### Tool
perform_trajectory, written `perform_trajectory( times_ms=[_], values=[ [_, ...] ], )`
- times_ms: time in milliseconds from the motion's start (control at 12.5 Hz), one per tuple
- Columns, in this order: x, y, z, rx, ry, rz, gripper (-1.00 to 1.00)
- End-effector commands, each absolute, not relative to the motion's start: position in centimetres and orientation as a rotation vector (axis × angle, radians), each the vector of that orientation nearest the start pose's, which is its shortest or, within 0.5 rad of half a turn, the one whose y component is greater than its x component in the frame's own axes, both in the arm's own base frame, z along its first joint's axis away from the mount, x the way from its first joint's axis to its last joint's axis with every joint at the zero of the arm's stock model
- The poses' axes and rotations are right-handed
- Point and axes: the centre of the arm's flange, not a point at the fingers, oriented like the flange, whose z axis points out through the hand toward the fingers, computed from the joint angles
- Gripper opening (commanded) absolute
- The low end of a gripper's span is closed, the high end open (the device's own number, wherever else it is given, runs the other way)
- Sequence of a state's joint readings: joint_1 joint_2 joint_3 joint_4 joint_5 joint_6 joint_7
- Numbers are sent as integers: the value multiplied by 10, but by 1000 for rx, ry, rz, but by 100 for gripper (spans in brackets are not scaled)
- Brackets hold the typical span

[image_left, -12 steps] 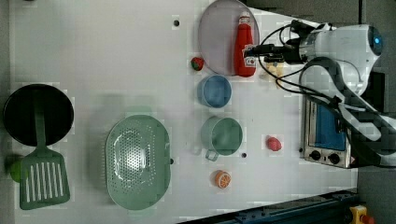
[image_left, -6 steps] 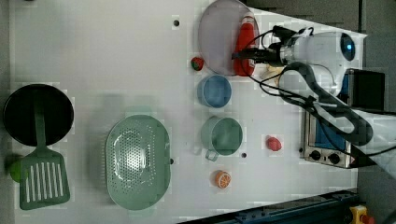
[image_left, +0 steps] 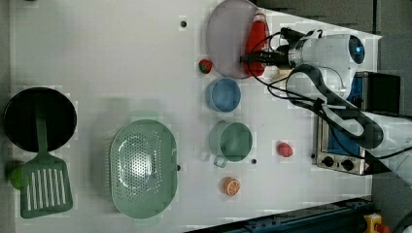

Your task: Pick ketchup from plate and place it on table.

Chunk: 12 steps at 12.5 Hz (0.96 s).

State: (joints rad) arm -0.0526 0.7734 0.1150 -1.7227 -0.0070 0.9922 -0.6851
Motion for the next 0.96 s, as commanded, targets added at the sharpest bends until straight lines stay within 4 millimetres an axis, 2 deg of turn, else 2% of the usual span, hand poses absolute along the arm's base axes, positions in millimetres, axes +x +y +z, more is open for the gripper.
perform_trajectory(
  times_ms=[80, 480, 720, 960],
  values=[
    [692, 41, 208, -3046, 49, -275, 27],
    [696, 39, 299, -3029, 191, -366, 27],
    [682, 33, 349, -3053, 247, -260, 27],
    [660, 20, 396, -3067, 386, -159, 27]
  ],
)
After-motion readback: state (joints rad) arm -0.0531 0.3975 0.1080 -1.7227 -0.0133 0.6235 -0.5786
